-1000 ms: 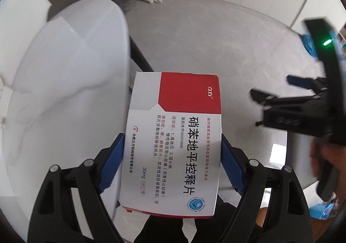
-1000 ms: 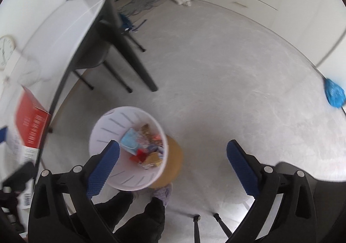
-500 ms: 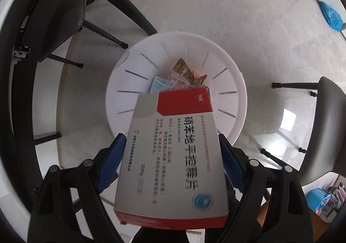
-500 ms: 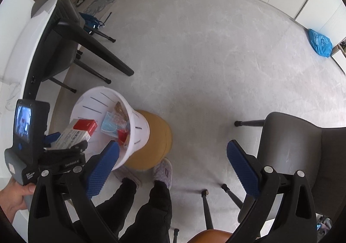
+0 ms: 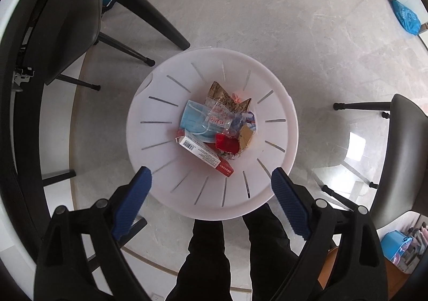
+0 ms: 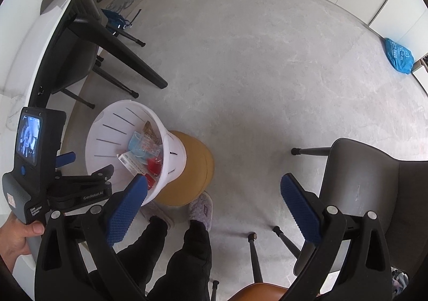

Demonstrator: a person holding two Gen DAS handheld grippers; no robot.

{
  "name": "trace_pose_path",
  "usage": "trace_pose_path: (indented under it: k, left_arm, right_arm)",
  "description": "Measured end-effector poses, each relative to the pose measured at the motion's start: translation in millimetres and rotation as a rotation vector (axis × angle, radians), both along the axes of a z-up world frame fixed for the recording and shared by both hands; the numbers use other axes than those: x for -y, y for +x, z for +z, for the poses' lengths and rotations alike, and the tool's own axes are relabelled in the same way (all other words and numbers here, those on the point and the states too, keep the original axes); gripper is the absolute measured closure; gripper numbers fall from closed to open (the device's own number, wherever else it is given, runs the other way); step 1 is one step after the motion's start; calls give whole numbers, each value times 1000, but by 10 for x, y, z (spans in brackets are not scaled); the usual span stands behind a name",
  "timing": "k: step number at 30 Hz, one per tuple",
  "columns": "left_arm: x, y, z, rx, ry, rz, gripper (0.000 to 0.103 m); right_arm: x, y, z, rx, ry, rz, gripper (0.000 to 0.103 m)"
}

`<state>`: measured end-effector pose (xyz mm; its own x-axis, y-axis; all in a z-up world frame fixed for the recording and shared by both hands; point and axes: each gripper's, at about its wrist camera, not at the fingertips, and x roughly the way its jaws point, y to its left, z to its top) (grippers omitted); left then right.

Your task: Collect trash

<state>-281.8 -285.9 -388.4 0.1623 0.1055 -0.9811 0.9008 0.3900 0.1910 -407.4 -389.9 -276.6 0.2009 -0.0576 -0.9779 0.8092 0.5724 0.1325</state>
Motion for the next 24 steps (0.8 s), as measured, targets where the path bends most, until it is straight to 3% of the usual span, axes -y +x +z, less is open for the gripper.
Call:
trace_pose_path:
  k: [3, 10, 18, 24]
  left_arm:
    - [-22, -121, 213, -20, -39, -40, 16]
    - [-183, -299, 1268, -32, -247, -54, 13]
    - [-673, -88, 2409, 148, -403, -30, 8]
    - [-1211, 265, 2762, 237, -408, 106, 8]
  right_arm:
    - [17, -16, 58, -23, -43, 0, 4]
    - [90, -14, 377, -24, -109, 16, 4]
    - [-128, 512, 985, 116, -159, 175, 2]
    - [-514, 1178, 1273, 198, -162, 386, 2]
